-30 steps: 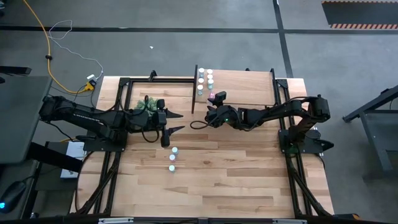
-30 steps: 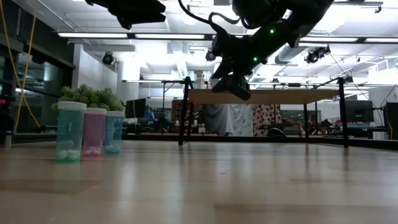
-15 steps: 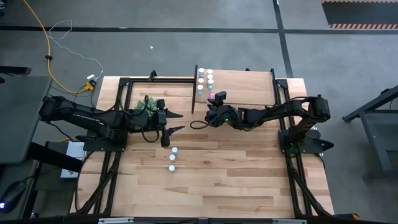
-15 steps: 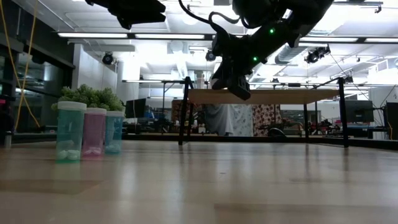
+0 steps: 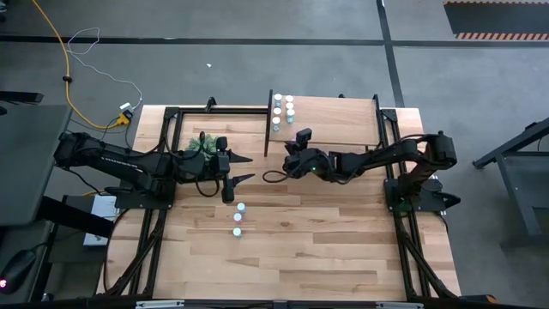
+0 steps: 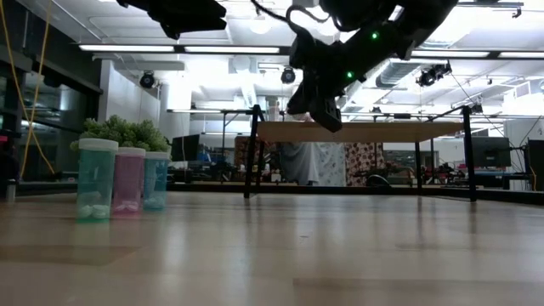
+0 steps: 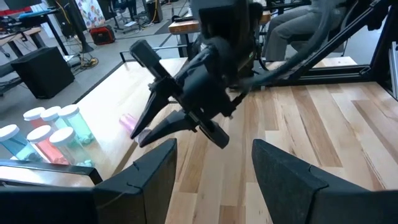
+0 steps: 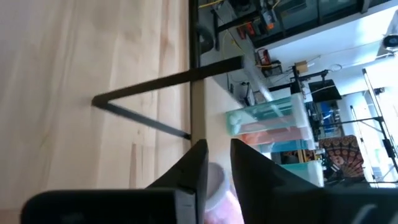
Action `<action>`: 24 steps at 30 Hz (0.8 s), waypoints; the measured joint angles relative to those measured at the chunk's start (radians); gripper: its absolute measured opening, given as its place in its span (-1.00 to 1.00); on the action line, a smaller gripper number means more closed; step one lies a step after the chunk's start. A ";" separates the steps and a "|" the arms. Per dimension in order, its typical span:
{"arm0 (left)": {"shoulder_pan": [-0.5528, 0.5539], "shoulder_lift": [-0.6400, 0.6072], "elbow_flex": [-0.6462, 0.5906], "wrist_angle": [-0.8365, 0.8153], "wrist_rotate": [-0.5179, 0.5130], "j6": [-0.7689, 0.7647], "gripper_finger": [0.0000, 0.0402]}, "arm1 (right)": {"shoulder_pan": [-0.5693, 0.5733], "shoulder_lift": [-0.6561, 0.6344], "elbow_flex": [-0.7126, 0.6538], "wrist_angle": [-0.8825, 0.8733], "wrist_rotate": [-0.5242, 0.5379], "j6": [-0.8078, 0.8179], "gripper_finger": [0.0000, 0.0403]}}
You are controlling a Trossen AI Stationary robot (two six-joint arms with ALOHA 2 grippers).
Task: Pick and place medicine bottles onto shelf by color
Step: Put the transparent pink medicine bottle on the shelf
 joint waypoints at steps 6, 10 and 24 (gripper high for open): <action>0.000 0.000 0.000 0.000 0.000 0.000 -0.01 | 0.003 -0.028 0.000 0.004 0.007 0.028 -0.88; 0.000 0.000 0.000 0.000 0.000 0.000 -0.01 | 0.001 -0.046 0.000 0.007 0.007 0.035 -0.99; 0.000 0.000 0.000 -0.001 0.000 0.000 -0.01 | 0.078 -0.060 0.000 -0.017 0.038 0.247 -0.90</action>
